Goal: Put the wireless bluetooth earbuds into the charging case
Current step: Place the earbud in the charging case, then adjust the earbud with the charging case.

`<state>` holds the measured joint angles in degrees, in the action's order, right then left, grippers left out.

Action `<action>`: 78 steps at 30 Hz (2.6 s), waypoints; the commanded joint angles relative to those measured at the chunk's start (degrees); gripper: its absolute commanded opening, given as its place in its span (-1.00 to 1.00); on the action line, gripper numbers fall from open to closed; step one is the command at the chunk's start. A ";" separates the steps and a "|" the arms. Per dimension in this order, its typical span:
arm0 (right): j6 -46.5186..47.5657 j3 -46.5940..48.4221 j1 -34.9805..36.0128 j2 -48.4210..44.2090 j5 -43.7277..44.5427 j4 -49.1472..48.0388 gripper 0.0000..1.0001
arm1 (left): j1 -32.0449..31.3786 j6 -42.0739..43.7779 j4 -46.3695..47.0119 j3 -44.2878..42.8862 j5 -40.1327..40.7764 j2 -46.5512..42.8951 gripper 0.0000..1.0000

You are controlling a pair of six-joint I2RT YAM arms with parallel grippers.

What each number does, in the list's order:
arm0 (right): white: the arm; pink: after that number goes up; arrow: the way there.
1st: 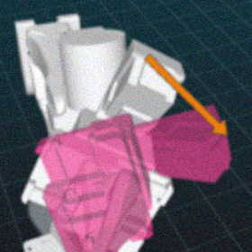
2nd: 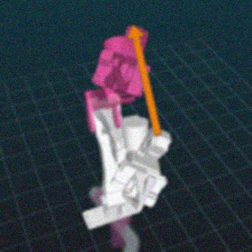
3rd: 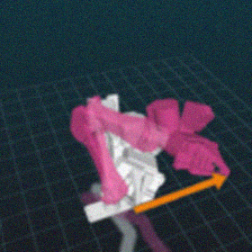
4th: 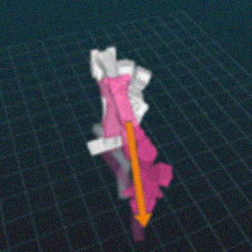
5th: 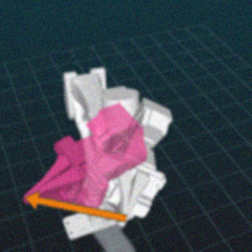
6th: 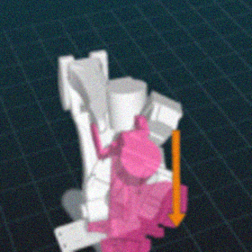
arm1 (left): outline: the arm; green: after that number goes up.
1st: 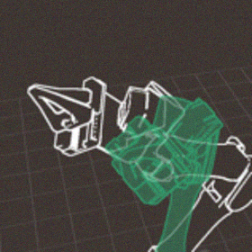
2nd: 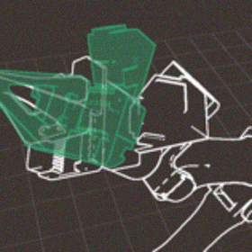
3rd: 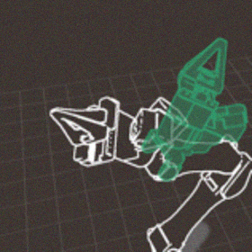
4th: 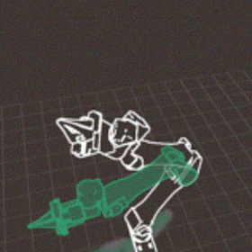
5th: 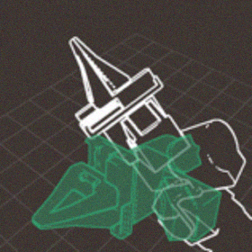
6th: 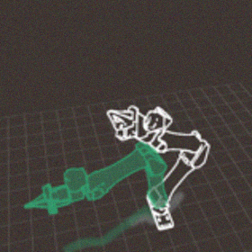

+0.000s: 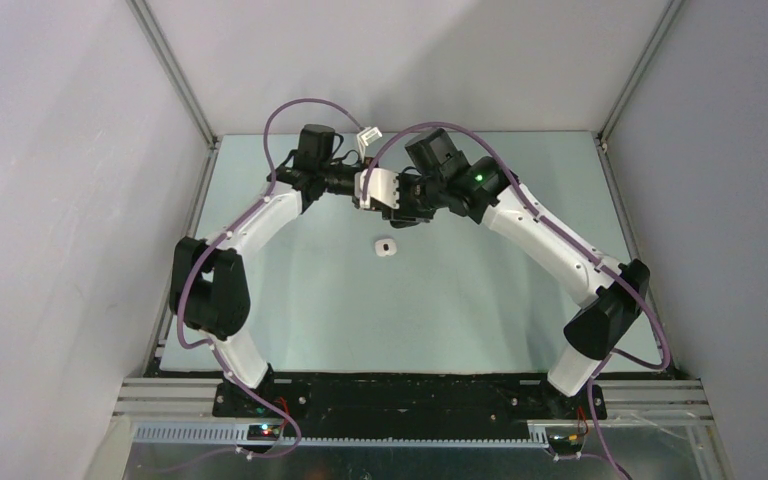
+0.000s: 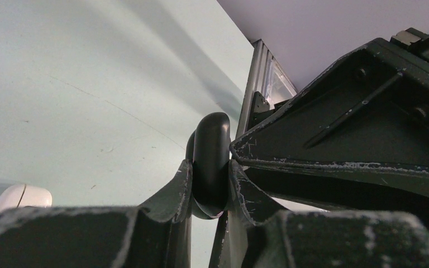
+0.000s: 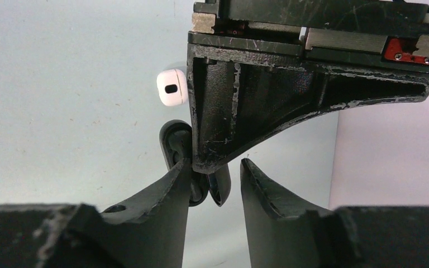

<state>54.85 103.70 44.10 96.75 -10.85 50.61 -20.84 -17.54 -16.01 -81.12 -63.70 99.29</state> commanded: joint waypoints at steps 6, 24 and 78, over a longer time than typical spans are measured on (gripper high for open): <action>-3.07 0.70 0.43 -0.85 0.47 -3.00 -0.08 | -0.34 -0.04 0.83 -1.58 -2.10 -1.38 -1.00; -2.27 -0.61 2.47 1.20 2.89 -4.15 0.12 | -0.35 0.27 0.75 -1.59 -2.23 -1.66 -1.00; -6.63 2.78 2.41 2.70 8.02 -3.80 0.20 | -0.17 0.14 0.79 -1.99 -1.92 -1.13 -1.00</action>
<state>47.22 106.72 47.24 101.56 -3.03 48.21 -19.99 -16.49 -16.84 -81.12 -61.67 99.29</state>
